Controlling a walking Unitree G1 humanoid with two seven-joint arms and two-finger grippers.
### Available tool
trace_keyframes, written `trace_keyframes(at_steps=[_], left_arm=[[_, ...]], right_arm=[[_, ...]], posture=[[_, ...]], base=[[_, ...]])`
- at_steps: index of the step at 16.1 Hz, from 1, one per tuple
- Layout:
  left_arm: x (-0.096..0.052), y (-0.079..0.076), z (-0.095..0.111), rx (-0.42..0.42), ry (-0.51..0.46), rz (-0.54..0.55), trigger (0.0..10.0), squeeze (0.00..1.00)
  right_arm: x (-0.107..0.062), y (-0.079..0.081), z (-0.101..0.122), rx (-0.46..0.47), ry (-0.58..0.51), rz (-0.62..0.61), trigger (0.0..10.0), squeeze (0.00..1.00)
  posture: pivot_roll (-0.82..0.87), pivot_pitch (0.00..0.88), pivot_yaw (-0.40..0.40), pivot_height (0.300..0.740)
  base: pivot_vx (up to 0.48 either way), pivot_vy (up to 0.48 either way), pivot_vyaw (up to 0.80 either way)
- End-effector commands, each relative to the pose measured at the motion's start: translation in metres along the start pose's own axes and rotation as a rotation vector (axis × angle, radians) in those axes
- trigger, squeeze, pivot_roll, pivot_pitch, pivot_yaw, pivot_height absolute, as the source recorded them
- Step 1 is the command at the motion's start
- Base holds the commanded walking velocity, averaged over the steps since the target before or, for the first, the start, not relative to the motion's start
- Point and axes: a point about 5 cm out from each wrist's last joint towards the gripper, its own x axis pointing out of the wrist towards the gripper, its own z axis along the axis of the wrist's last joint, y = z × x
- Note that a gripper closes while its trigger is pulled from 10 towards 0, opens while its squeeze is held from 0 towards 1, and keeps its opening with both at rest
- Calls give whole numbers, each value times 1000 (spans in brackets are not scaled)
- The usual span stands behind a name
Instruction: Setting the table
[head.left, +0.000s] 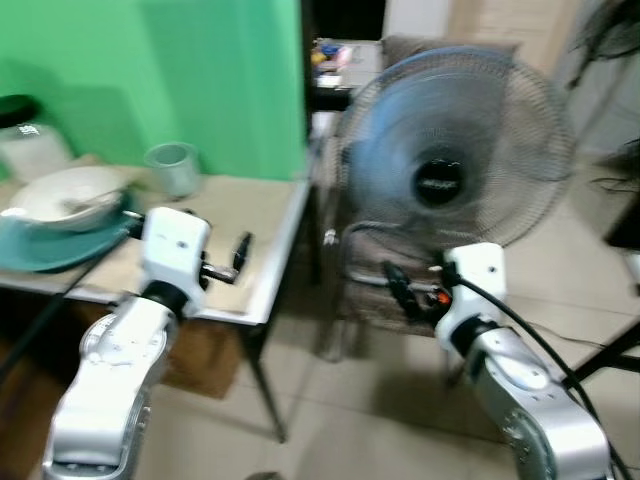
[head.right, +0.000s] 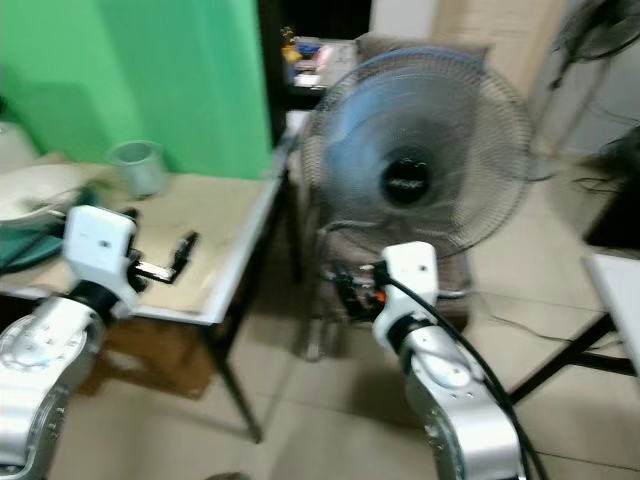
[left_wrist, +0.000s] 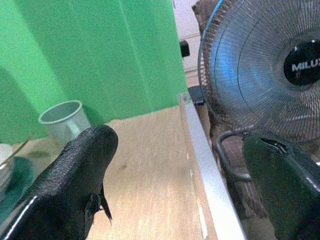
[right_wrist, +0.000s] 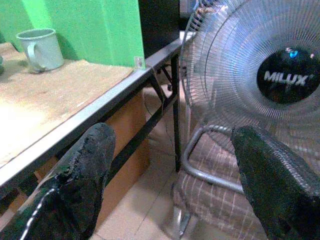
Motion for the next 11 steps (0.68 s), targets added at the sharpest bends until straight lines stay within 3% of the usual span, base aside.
trace_keyframes(at_steps=[1,11], left_arm=[[1,4,2,10,0,2,10000,0],[0,4,-2,-7,18,8,10000,0]], right_arm=[[0,3,1,29,-11,9,10000,0],[-1,0,1,23,-17,13,10000,0]], posture=[[147,0,30,740],[143,0,36,740]], base=[[0,319,0],[0,310,0]])
